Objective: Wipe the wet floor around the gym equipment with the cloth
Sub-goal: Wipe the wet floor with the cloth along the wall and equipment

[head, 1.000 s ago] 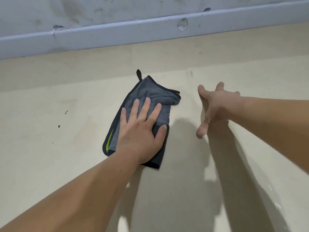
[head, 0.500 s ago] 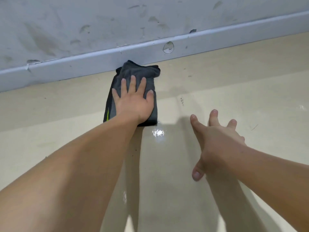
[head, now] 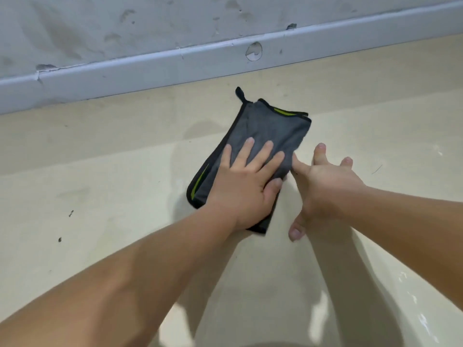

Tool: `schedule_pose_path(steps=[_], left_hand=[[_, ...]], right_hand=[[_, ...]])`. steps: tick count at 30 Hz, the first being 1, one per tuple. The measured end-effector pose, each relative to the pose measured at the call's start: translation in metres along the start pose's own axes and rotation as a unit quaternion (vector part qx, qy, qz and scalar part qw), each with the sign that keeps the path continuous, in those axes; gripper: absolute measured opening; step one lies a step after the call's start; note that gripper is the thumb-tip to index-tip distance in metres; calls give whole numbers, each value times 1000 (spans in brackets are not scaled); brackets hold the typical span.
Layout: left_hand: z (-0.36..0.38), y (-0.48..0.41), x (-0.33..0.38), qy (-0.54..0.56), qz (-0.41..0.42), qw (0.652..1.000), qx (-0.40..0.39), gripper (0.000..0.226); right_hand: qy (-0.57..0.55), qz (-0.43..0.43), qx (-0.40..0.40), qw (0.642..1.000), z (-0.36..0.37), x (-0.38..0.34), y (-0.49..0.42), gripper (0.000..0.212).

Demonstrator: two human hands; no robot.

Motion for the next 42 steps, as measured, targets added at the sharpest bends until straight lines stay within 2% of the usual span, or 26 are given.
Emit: schedule_pose_path(steps=[3,6,8,11,13,17,19,21,22,24,26,30,34,39,42], left_hand=[[5,62,-20,-17,51,998,-20,62],[-4,62,-34,-16,73,997,-19,64],[-9,49,-38,-3,32,999,3,64],[-9,33,-44,14,-77,996,53,61],[-5,27,-42,10,-128,990,51,60],[-1,30,-28,21,-168,984,48,60],[18,51,-4,13,-140,989,42,62],[35,83,31,5,-72,996,49,63],[41,99,43,4,-39,998,50,64],[51,127,55,-9,-14,1000,8,63],[61,149,68,-22,2,999,-28,62],[80,180,92,-16,27,999,-17,63],[84,180,95,-8,16,1000,1,66],[87,172,95,17,-45,998,51,64],[94,177,110,29,-77,994,76,63]], right_hand=[[4,6,-5,1000,4,1,-4,159],[17,9,12,1000,2,0,-7,150],[18,7,12,1000,1,-2,-8,156],[-3,4,-19,1000,2,-1,-7,177],[18,2,6,1000,5,2,0,178],[69,45,166,983,20,0,30,149],[50,56,166,983,41,2,45,120],[-9,44,125,991,49,15,49,88],[-64,37,87,993,42,25,49,81],[-221,9,-2,975,25,42,51,86],[-270,-6,-30,962,20,65,64,89],[-230,6,61,971,59,79,99,78],[-70,-24,119,990,102,68,132,67],[-53,-6,80,995,123,63,174,48],[-60,4,77,995,132,71,189,51]])
Point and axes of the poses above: each hand's wrist, its own y-axis away from the middle knuckle, its own z-axis out of the palm, x = y × z, the point moved 4 cm from there along -y, towards the middle knuckle, and after that the axes turned 14 degrees about y, right-handed, at the moved point
